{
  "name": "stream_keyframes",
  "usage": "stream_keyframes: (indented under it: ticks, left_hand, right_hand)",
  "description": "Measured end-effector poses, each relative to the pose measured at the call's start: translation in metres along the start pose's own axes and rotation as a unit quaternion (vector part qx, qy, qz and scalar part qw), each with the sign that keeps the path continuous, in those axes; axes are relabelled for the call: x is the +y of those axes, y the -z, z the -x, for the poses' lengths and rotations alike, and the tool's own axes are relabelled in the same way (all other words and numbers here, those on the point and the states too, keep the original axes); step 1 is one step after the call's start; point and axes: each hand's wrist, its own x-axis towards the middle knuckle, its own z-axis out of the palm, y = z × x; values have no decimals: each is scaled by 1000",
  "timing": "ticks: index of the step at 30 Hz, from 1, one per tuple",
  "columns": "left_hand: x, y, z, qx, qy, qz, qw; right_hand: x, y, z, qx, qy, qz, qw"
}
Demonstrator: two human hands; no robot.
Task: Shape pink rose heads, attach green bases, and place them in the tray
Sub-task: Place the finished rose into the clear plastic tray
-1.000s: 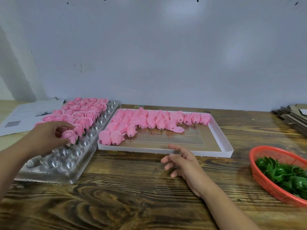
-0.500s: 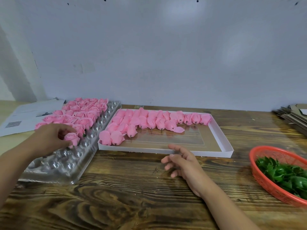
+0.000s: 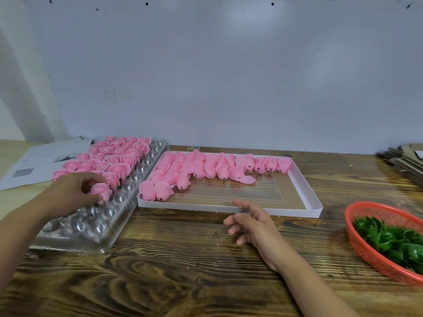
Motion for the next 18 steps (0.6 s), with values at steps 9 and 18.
stream_keyframes:
  ticks: [9,18]
  left_hand:
    - [34,-5,23,96,-7,-13,995]
    - [137,-81,51,128,-119,157,972]
  right_hand:
    - [0,0,0,1,-2,1,1000]
    - [-1,-1,2,12,2,7,1000]
